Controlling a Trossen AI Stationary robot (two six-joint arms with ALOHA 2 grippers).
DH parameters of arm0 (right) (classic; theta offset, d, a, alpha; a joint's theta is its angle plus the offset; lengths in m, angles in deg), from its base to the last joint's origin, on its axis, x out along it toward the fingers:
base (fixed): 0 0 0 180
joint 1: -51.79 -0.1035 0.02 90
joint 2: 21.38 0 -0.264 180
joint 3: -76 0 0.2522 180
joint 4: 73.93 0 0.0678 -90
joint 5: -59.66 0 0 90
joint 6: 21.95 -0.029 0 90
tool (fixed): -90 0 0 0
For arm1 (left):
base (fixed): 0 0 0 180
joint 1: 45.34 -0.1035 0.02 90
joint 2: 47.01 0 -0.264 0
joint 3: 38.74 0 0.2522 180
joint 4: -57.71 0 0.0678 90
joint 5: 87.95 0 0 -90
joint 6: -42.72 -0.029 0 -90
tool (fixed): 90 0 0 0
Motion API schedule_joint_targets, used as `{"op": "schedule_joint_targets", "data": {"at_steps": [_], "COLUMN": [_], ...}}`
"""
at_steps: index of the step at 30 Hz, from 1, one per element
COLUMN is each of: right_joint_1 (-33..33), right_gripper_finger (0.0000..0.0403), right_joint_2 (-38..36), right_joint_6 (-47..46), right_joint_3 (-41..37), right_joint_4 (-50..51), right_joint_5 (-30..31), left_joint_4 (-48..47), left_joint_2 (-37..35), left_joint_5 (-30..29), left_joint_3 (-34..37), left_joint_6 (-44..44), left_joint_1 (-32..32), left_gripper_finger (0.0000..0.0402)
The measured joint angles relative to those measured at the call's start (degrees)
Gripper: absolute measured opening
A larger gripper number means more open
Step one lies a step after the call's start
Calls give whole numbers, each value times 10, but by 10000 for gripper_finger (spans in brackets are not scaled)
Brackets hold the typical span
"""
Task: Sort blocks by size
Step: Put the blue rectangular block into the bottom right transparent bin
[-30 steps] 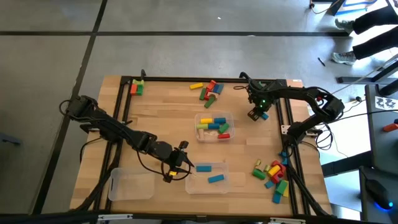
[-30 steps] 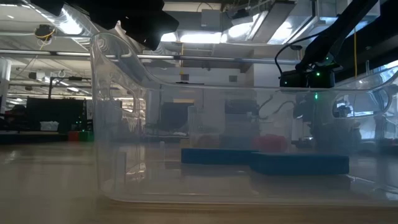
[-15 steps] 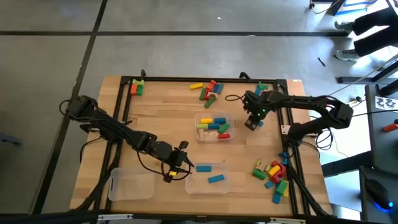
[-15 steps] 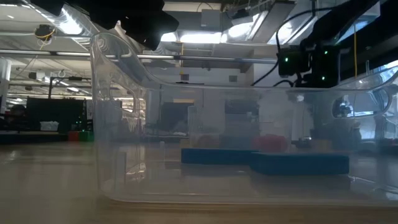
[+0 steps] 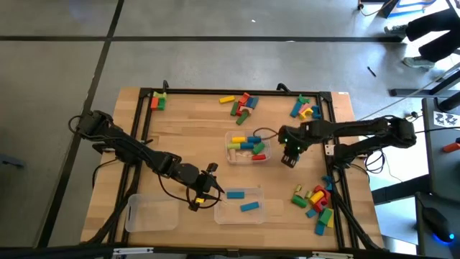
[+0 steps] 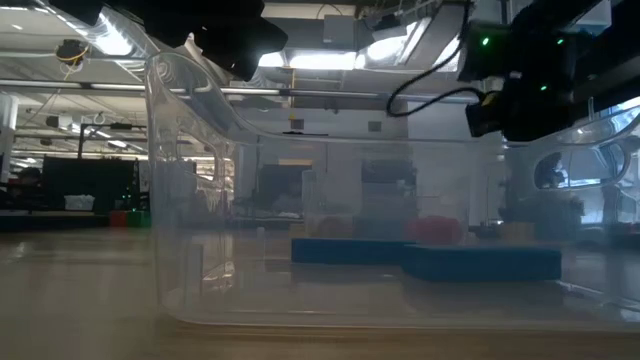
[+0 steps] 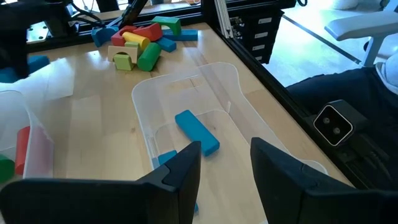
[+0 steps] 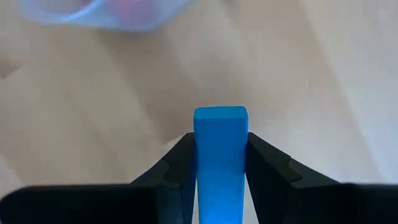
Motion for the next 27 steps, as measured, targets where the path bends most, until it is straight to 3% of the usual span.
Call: {"op": "schedule_joint_targets", "data": {"at_steps": [11, 27], "right_joint_1": [-132, -221], "right_gripper_finger": [114, 115], "right_joint_2": [-1, -1], "right_joint_6": [-85, -106], "right_joint_3": [0, 0], "right_joint_4": [-90, -317], "right_joint_5": [-8, -30], "left_joint_4": [3, 4], "left_joint_2": [0, 0], "left_joint_5": [0, 0], "left_joint_3": [0, 0], "left_joint_6": [-2, -3], "left_joint_1": [0, 0], "left_gripper_finger": [135, 135]}}
